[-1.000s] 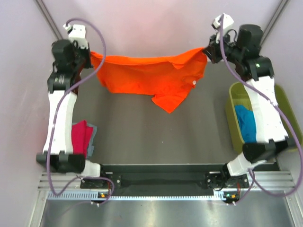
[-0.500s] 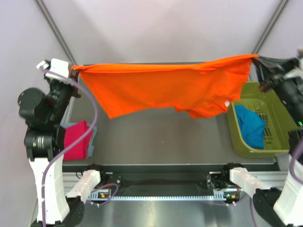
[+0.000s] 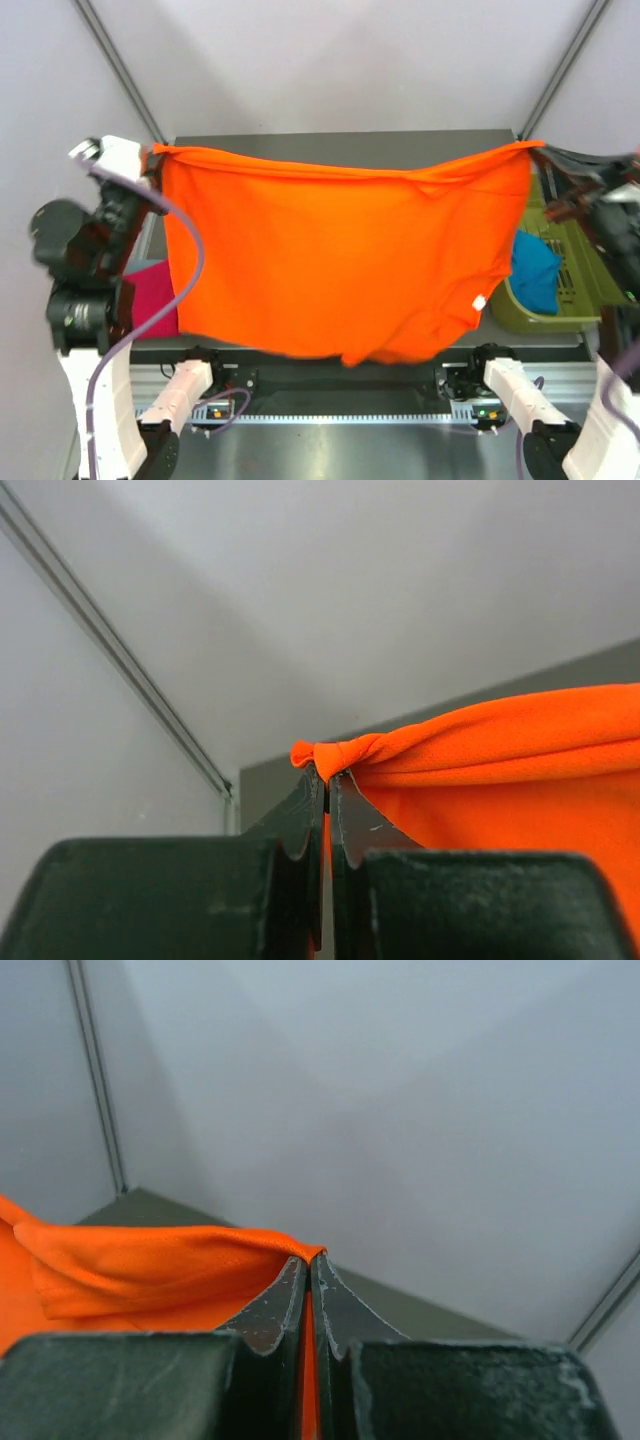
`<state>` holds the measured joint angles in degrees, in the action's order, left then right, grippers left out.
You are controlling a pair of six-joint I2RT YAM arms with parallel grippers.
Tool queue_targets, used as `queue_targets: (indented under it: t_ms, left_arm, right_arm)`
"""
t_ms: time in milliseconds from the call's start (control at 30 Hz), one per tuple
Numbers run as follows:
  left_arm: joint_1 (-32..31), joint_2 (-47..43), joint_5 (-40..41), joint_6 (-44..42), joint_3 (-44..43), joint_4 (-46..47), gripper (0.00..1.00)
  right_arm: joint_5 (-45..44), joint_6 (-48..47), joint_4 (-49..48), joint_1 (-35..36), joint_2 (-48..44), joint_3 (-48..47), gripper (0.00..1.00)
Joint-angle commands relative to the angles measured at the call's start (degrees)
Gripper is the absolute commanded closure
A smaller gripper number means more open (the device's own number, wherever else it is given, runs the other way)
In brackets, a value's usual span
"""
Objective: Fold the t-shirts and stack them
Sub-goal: Flatten the tshirt out
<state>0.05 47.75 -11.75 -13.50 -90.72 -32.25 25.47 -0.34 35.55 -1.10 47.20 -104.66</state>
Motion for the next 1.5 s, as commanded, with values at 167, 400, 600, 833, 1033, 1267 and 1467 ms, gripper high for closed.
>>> queue_targets:
  t_ms: [167, 400, 600, 833, 1033, 1267, 1467]
  left_arm:
    - [0.1, 11.0, -2.0, -1.8, 19.2, 1.4, 1.00]
    - [0.2, 28.8, -3.5, -2.8, 27.9, 10.9, 1.00]
    - [0.1, 50.3, -1.4, -3.3, 15.4, 14.7, 1.00]
    - [0.1, 75.1, 0.1, -1.7, -9.3, 6.4, 1.00]
    - [0.2, 83.5, 1.7, 0.7, -20.7, 9.5, 1.00]
    - [0.1, 86.2, 4.7, 2.5, -24.5, 11.8, 1.00]
    - [0.1, 85.8, 5.2, 2.9, -24.3, 12.9, 1.00]
  right_arm:
    - [3.0, 1.4, -12.2, -0.1, 10.8, 23.5, 1.00]
    - [2.4, -4.0, -18.9, 4.2, 36.8, 22.6, 1.00]
    - [2.6, -5.2, -17.7, 4.4, 65.8, 4.1, 1.00]
    - [-2.8, -5.4, -13.1, 4.2, 89.5, -21.9, 1.00]
    - [-6.6, -4.4, -19.6, 4.4, 95.9, -25.6, 1.00]
    - [-10.9, -5.0, -23.1, 5.0, 99.2, -29.5, 1.00]
    - [-10.6, -4.2, -26.1, 5.8, 98.3, -31.4, 1.00]
